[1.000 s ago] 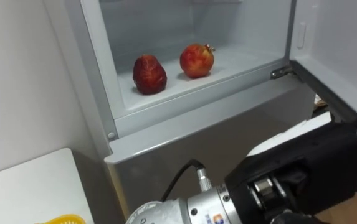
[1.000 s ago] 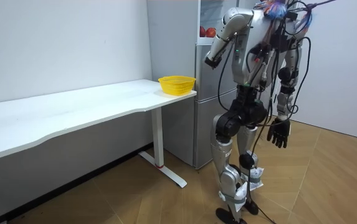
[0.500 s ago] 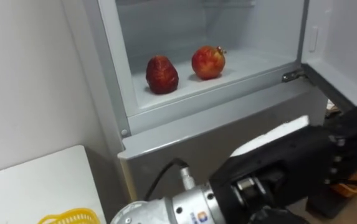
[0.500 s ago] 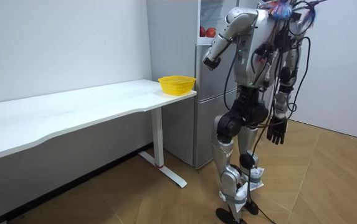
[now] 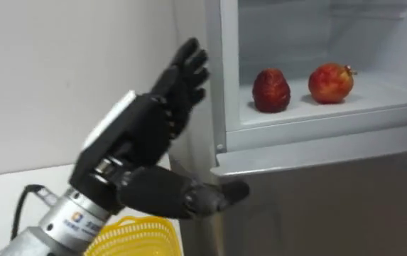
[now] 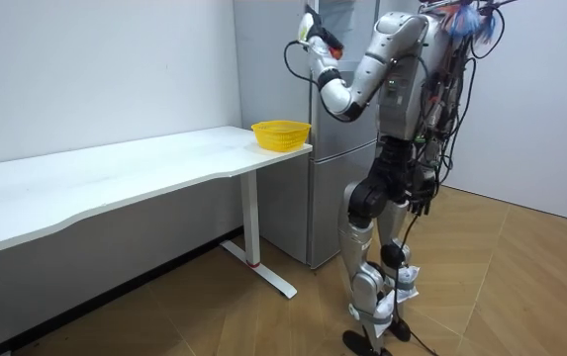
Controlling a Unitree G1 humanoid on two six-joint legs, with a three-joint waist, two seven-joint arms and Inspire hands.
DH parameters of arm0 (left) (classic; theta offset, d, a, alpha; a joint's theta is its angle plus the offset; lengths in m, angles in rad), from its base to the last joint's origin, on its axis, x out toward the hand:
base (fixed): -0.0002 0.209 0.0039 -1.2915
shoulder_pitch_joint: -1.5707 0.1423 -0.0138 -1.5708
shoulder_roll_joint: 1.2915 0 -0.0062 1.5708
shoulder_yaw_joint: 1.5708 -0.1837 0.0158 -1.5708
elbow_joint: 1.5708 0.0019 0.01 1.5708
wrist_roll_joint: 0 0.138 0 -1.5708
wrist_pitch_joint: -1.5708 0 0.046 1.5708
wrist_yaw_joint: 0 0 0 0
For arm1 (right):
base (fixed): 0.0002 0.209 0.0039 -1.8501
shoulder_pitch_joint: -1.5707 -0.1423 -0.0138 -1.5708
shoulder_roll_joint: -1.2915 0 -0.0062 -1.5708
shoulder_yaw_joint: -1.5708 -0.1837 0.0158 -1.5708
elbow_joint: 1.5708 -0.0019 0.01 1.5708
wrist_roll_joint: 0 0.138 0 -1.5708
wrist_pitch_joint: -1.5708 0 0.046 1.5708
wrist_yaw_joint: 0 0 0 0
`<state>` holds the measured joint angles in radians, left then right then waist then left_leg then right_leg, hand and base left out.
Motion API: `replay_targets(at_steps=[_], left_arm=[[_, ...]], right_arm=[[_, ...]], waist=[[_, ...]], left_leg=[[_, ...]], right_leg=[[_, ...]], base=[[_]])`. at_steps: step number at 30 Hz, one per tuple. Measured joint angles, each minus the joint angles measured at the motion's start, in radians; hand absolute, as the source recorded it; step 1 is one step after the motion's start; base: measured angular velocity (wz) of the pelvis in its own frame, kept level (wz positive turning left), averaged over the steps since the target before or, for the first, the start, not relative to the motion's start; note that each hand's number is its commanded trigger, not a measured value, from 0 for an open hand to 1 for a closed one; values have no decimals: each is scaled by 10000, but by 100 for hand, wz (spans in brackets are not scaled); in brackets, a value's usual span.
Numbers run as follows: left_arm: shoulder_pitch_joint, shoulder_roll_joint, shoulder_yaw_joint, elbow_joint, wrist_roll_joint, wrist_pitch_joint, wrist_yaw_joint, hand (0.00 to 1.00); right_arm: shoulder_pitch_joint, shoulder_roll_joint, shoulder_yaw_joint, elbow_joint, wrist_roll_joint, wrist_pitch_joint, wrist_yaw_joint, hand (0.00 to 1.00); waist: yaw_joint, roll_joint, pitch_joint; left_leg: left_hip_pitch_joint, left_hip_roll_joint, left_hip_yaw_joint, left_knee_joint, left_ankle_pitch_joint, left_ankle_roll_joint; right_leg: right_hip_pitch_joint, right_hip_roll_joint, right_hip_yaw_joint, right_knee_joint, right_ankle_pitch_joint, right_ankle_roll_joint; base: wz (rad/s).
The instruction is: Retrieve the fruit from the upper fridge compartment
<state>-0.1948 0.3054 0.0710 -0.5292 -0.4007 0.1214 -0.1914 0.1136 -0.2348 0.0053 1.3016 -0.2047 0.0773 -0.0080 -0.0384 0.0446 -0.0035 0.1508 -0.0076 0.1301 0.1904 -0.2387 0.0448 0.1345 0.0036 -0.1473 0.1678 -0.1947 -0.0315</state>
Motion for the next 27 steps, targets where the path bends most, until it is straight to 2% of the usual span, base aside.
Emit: replay_targets(at_steps=[5, 6, 8, 12, 14, 16, 17, 20, 22, 24, 26, 27], left_arm=[[583, 5, 1313, -229, 470, -503, 1289, 0], [935, -5, 1620, -247, 641, -678, 1597, 0], [1460, -14, 2125, -268, 1032, -725, 1909, 0], [2580, -120, 3751, -261, 1552, -941, 3274, 0], [3111, -259, 4280, -163, 1783, -1114, 3968, 0], [3741, -474, 4766, 231, 2084, -1293, 4871, 0], [4134, -598, 4910, 559, 2087, -1415, 5354, 0], [4756, -834, 5033, 1531, 2054, -1561, 6109, 0], [5145, -982, 5034, 3152, 1646, -1639, 6715, 0], [5459, -1147, 5015, 4317, 988, -1645, 7021, 0], [5676, -1460, 4852, 5970, 366, -1609, 7110, 0], [5691, -1502, 4767, 6363, 220, -1590, 7107, 0]], right_arm=[[218, 25, 11, -175, -19, -9, -133, 0], [267, 80, 12, -216, -25, -21, -157, 0], [430, 157, -89, -220, -107, -33, -186, 0], [858, 375, -773, -248, -283, -48, -388, 0], [1086, 405, -780, -313, -311, -47, -456, 0], [1151, 414, -950, -319, -416, -12, -463, 0], [1170, 397, -1073, -310, -402, -30, -531, 0], [1190, 392, -1075, -323, -349, -27, -648, 0], [1187, 380, -1091, -525, -403, 55, -631, 0], [1226, 368, -1168, -760, -413, 88, -575, 0], [1229, 379, -1173, -1007, -438, 114, -408, 0], [1251, 387, -1172, -979, -447, 120, -337, 0]], waist=[[472, 67, 7], [495, 60, 5], [669, 77, -1], [885, 149, -31], [998, 172, -41], [1098, 210, -11], [1114, 277, 18], [1217, 246, 18], [1249, 186, 0], [1253, 152, 9], [1244, 40, 3], [1257, -13, 5]], left_leg=[[-3, -2, -49, 68, 0, 0], [0, -16, -142, 82, 0, 0], [-39, -23, -231, 94, -1, 0], [-72, -44, -425, 55, -2, -2], [-71, -59, -504, 45, -3, -2], [-43, -70, -579, 47, -3, -2], [-33, -83, -648, 54, -7, -1], [7, -109, -788, 51, -10, -5], [-45, -111, -859, 51, -9, -16], [-93, -115, -884, 66, -1, -28], [-169, -125, -946, 56, -2, -33], [-155, -127, -953, 57, -2, -34]], right_leg=[[66, -13, -54, 20, -24, -6], [96, -25, -125, 25, -58, -6], [72, -34, -200, 32, -76, -18], [87, -18, -311, 17, -88, -23], [121, -26, -358, 34, -91, -21], [195, -42, -471, 8, -95, -16], [230, -51, -537, -4, -103, -14], [230, -74, -620, 29, -188, -25], [186, -95, -718, 97, -237, -47], [83, -112, -735, 209, -280, -68], [84, -107, -763, 191, -283, -71], [85, -109, -779, 190, -283, -72]], base=[[3], [15], [14], [9], [10], [14], [10], [13], [11], [4], [3], [6]])
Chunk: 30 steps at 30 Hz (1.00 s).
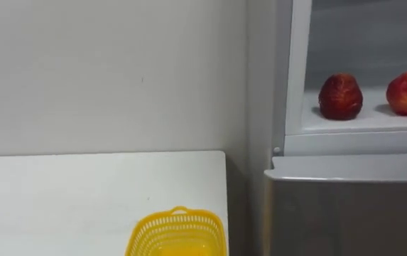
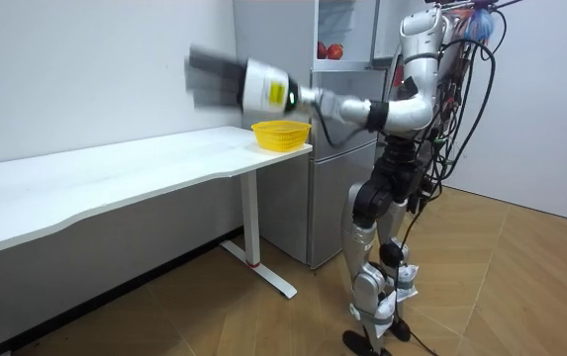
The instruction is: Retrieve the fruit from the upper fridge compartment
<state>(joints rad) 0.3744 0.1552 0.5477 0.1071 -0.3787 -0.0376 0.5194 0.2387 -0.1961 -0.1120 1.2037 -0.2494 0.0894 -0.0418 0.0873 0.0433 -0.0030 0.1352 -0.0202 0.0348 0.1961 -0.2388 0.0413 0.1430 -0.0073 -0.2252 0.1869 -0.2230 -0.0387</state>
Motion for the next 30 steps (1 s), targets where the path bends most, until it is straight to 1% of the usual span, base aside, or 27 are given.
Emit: replay_targets(at_steps=[1, 2, 3, 4, 5, 6, 7, 8, 10, 11, 13, 15, 16, 17, 18, 19, 20, 21, 22, 23, 25, 28, 30], left_arm=[[61, -12, -213, 910, -499, -15, -29, 0], [98, -29, -332, 1370, -821, -6, -39, 0], [130, -84, -652, 2387, -1248, 3, -79, 0], [133, -108, -1116, 3424, -1564, 30, -193, 0], [135, -132, -1330, 3925, -1738, 67, -310, 0], [93, -207, -1657, 4964, -1906, 170, -680, 0], [34, -297, -1751, 5818, -2108, 328, -1065, 0], [5, -308, -1796, 6251, -2179, 397, -1238, 0], [-85, -308, -1959, 8050, -2168, 463, -1923, 0], [-102, -311, -2020, 8786, -2158, 550, -2240, 0], [-87, -344, -2145, 9588, -1832, 689, -2729, 0], [-92, -380, -2276, 10137, -1342, 886, -3097, 0], [-92, -366, -2592, 10248, -824, 1059, -3286, 0], [-103, -362, -2748, 10253, -407, 1139, -3396, 0], [-185, -347, -3005, 10251, 444, 1266, -3603, 0], [-404, -328, -3212, 10251, 1261, 1360, -3768, 0], [-538, -315, -3302, 10251, 1624, 1401, -3825, 0], [-806, -298, -3485, 10253, 2173, 1419, -3892, 0], [-1111, -286, -3714, 10254, 2430, 1417, -3974, 0], [-1259, -290, -3861, 10240, 2613, 1420, -4010, 0], [-1712, -289, -4411, 10188, 3347, 1420, -4238, 0], [-1965, -287, -4782, 9900, 3984, 1414, -4410, 0], [-2012, -218, -4935, 9823, 4293, 1413, -4444, 0]], right_arm=[[-3, 0, 3, -10, 100, 19, 105, 0], [-3, 1, 1, -37, 134, 48, 104, 0], [-15, 29, 8, -38, 106, 123, 96, 0], [-72, 49, 19, -37, 67, 216, 131, 0], [-91, 55, 13, -35, 52, 248, 180, 0], [-125, 52, 12, -41, 24, 349, 323, 0], [-116, 58, 6, -40, -14, 387, 465, 0], [-108, 63, -3, -39, -52, 407, 509, 0], [-87, 59, -63, -27, -351, 440, 544, 0], [-77, 66, -82, -8, -440, 439, 564, 0], [-125, 105, -93, 39, -736, 431, 603, 0], [-134, 118, -85, 87, -765, 433, 664, 0], [-208, 124, -47, 115, -758, 435, 696, 0], [-206, 126, -15, 153, -758, 433, 718, 0], [-261, 126, 30, 213, -760, 437, 781, 0], [-328, 146, 47, 265, -764, 440, 795, 0], [-368, 171, 63, 352, -774, 438, 784, 0], [-474, 229, 107, 469, -810, 447, 781, 0], [-536, 294, 129, 575, -803, 457, 767, 0], [-536, 315, 161, 622, -781, 457, 764, 0], [-535, 381, 543, 665, -748, 561, 748, 0], [-534, 494, 628, 661, -747, 651, 743, 0], [-520, 501, 813, 643, -742, 658, 729, 0]], waist=[[39, -50, 4], [38, -56, 3], [-4, -95, -2], [0, -118, -5], [-14, -123, -4], [-23, -148, -6], [-55, -190, -5], [-66, -214, -1], [-59, -252, -7], [-74, -247, -7], [-79, -247, -10], [-94, -244, -9], [-146, -253, -6], [-206, -261, -3], [-355, -270, -5], [-430, -279, 0], [-497, -286, 4], [-615, -303, 0], [-696, -312, 1], [-731, -314, 2], [-837, -332, -4], [-949, -418, 6], [-1103, -468, 3]], left_leg=[[20, 0, -1, 7, 3, -4], [26, -3, 4, 11, 3, -3], [26, -16, -1, 8, 2, 0], [3, -32, -19, -1, -2, 7], [-14, -39, -30, -5, -8, 16], [-20, -51, -43, -4, -17, 30], [-34, -58, -77, 11, -28, 43], [-39, -59, -86, 12, -33, 42], [10, -65, -78, 9, -34, 44], [120, -62, -39, -13, -35, 45], [228, -33, 97, -124, -36, 44], [261, -27, 140, -161, -35, 45], [245, -28, 130, -141, -37, 47], [230, -29, 112, -123, -37, 48], [154, -35, 75, -53, -38, 49], [110, -33, 69, -37, -36, 48], [101, -30, 68, -35, -33, 46], [102, -22, 75, -33, -29, 44], [107, -18, 92, -34, -26, 40], [114, -16, 113, -39, -26, 41], [165, 7, 234, -79, -26, 40], [140, 50, 483, -162, -27, 39], [155, 61, 593, -176, -28, 39]], right_leg=[[15, -4, -14, 3, 0, 1], [24, -6, -6, 2, 1, 1], [37, -28, -39, 3, -4, 12], [41, -41, -41, 2, -13, 28], [39, -46, -45, -11, -15, 32], [39, -59, -60, -13, -20, 43], [40, -68, -94, -12, -24, 50], [40, -70, -104, -11, -26, 54], [89, -78, -105, -21, -28, 59], [173, -75, -75, -33, -29, 65], [195, -51, 66, -16, -43, 73], [196, -47, 99, -16, -43, 73], [202, -54, 69, -20, -43, 73], [205, -57, 52, -24, -43, 74], [187, -65, 7, -12, -43, 74], [148, -60, 17, 2, -43, 74], [142, -54, 18, 6, -43, 74], [144, -50, 18, 9, -42, 72], [148, -43, 30, 10, -41, 70], [146, -37, 61, 12, -40, 69], [120, -7, 228, 19, -37, 66], [-44, 10, 372, 42, -8, 45], [-90, 26, 463, 29, -2, 47]], base=[[0], [0], [0], [3], [4], [4], [5], [0], [0], [-6], [-14], [-5], [4], [13], [12], [11], [3], [0], [0], [-8], [-19], [-25], [-21]])
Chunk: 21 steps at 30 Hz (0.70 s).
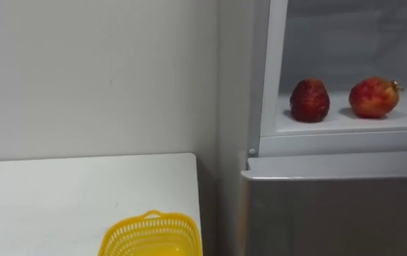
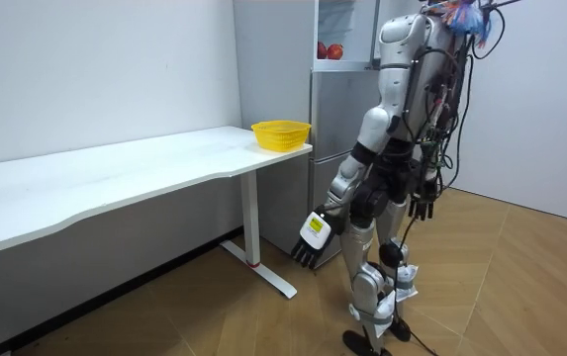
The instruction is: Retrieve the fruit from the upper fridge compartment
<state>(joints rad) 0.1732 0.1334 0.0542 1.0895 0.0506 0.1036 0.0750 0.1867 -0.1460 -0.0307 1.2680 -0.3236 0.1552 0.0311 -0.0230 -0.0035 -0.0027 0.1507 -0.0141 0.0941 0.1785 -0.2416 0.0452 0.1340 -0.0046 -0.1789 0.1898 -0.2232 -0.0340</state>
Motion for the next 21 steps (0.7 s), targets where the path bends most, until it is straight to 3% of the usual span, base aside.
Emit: replay_targets(at_steps=[7, 14, 21], left_arm=[[131, 17, -9, 6, 99, -2, 13, 0], [262, 86, -243, 32, 322, -10, 49, 0], [279, 78, -341, -79, 928, -16, 53, 0]], right_arm=[[-8, 52, 74, -279, -3, -5, -338, 0], [39, 80, 67, -845, 8, -137, -1172, 0], [422, 100, -98, -2819, 7, -446, -2235, 0]], waist=[[-174, -4, 8], [-295, 16, 16], [-289, 80, 16]], left_leg=[[4, 11, 373, -102, 1, 3], [16, 28, 406, -110, -3, 3], [-202, 34, 431, -112, -2, 6]], right_leg=[[-149, 29, 380, 141, 18, 18], [-222, 52, 416, 134, 12, 21], [-547, 66, 545, 305, 13, 17]], base=[[-14], [-1], [-3]])
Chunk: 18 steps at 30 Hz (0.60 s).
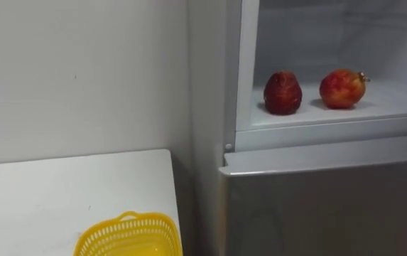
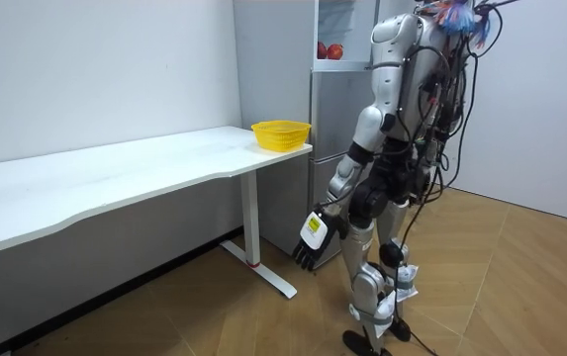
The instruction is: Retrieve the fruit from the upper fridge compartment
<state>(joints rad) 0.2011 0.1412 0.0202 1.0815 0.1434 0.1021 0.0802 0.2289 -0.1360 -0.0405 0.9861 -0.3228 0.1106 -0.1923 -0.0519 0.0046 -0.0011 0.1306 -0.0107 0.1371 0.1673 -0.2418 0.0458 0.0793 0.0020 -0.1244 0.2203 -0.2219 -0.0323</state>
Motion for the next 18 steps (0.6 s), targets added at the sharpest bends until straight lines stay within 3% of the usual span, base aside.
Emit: replay_targets(at_steps=[7, 13, 18], left_arm=[[121, 6, -653, -744, 207, -29, 217, 0], [138, 26, -657, -794, 159, -340, 219, 0], [251, 116, -805, -780, 146, -657, 147, 0]], right_arm=[[931, 189, -13, -3973, 35, -558, -1018, 0], [1192, 296, -11, -6604, 16, -923, -1286, 0], [1633, 292, 44, -8862, 6, -1209, -1524, 0]], waist=[[-25, -4, -30], [-315, -14, -25], [-290, 40, -29]], left_leg=[[-112, 18, 240, -12, 2, 1], [-147, 24, 449, -24, 4, 3], [-155, 41, 634, -31, 4, 2]], right_leg=[[-251, 53, 254, 13, 20, 5], [-276, 81, 411, -27, 79, 15], [-317, 121, 609, -15, 80, 16]], base=[[-10], [-10], [-11]])
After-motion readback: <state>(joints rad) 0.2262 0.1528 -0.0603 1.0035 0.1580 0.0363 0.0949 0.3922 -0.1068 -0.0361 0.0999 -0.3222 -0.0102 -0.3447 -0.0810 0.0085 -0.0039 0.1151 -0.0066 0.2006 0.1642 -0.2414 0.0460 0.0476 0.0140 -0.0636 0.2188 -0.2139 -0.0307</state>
